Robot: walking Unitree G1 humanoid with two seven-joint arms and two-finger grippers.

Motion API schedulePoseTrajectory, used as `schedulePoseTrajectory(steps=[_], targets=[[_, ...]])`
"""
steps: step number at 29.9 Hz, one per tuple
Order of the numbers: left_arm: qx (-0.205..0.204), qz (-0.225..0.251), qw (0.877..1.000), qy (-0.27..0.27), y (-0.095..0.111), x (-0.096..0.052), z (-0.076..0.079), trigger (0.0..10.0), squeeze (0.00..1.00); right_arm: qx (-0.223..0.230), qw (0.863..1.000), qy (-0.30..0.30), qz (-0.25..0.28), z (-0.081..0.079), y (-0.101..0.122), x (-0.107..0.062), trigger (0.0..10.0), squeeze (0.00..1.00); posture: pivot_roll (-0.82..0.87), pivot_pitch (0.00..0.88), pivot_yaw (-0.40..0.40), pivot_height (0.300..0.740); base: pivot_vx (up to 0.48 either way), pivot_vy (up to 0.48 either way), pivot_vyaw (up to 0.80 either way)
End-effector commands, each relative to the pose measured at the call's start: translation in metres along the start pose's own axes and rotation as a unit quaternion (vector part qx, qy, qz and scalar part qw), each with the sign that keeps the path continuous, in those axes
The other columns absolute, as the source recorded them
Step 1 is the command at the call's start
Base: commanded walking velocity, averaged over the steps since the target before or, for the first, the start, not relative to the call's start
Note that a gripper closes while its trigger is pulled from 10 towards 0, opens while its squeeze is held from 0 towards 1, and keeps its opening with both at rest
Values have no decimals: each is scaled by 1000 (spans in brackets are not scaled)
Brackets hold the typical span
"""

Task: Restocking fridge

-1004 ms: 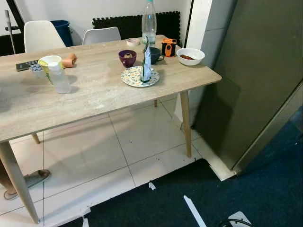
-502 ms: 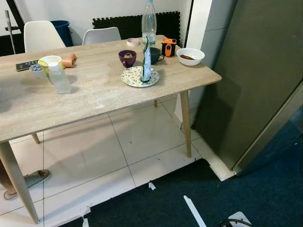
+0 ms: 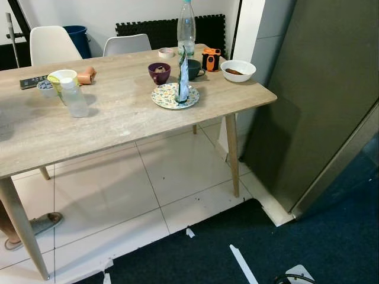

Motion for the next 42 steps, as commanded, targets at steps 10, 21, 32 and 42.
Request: schedulePoseTrajectory(steps=[10,21,32,42], targets=[[9,104,994,-31,65,2,24,10000,0,1,1000,0,-7,1,-5,0,10000,0,-34,0,-55,740,0,0,0],[10,106,994,-33,66,2,24,10000,0,1,1000,0,-9,1,-6,0,10000,0,-33,0,-54,740,0,0,0],[11,107,994,-33,67,2,25,10000,0,1,1000,1,-9,0,-6,0,10000,0,-33,0,-53,740,0,0,0],[13,114,993,-37,72,1,26,10000,0,1,1000,2,-10,0,-7,0,10000,0,-33,0,-54,740,0,0,0]])
Point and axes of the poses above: a point about 5 cm out from each wrist's last joint towards the gripper, its own x axis pointing out of the wrist towards the gripper, its own y axis along the axis of the wrist's last joint, z = x × y, the point moved 2 cm from there along x, pointing out of the wrist towards the gripper, and after that the axes turned 1 degree about x, right-handed, at the moved point
